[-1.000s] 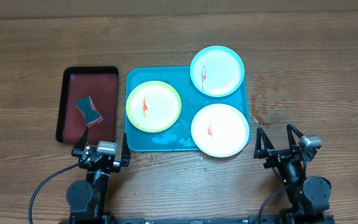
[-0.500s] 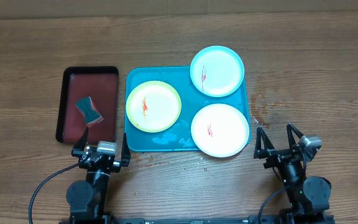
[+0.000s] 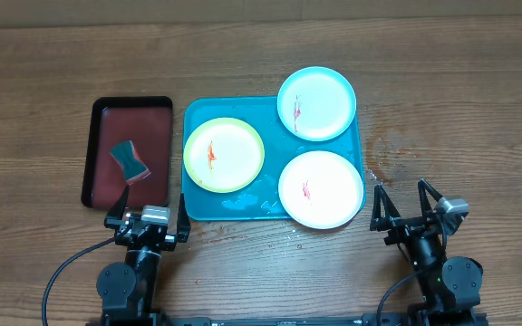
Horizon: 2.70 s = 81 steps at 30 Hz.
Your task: Clean dirty plates on tray and stack at the side
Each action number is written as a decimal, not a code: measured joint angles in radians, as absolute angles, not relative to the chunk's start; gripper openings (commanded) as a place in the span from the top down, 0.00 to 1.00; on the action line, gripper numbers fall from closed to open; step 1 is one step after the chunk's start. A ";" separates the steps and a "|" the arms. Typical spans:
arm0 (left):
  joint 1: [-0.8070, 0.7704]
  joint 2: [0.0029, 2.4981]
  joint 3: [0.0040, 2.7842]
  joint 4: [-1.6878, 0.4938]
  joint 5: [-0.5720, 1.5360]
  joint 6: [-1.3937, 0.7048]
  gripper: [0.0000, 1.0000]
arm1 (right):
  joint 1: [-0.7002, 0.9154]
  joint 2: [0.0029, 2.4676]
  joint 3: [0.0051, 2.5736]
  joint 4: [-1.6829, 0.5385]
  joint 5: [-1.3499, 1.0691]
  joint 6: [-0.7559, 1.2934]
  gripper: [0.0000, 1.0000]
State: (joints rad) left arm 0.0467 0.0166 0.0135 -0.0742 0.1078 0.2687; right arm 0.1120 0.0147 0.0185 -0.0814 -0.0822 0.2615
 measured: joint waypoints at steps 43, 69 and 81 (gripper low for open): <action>0.047 0.464 0.779 -0.622 0.206 0.083 0.00 | 0.112 0.015 0.019 -0.082 -0.082 0.262 0.00; 0.047 1.108 1.283 -1.105 0.699 -0.028 0.00 | 0.112 0.015 0.019 -0.082 -0.082 0.262 0.00; 0.046 1.257 1.412 -1.200 0.295 -0.291 0.00 | 0.112 0.015 0.019 -0.082 -0.083 0.262 0.00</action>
State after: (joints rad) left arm 0.0456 1.2568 1.4120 -1.2003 0.2955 -0.2909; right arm 0.1120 0.0147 0.0185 -0.0822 -0.0826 0.2615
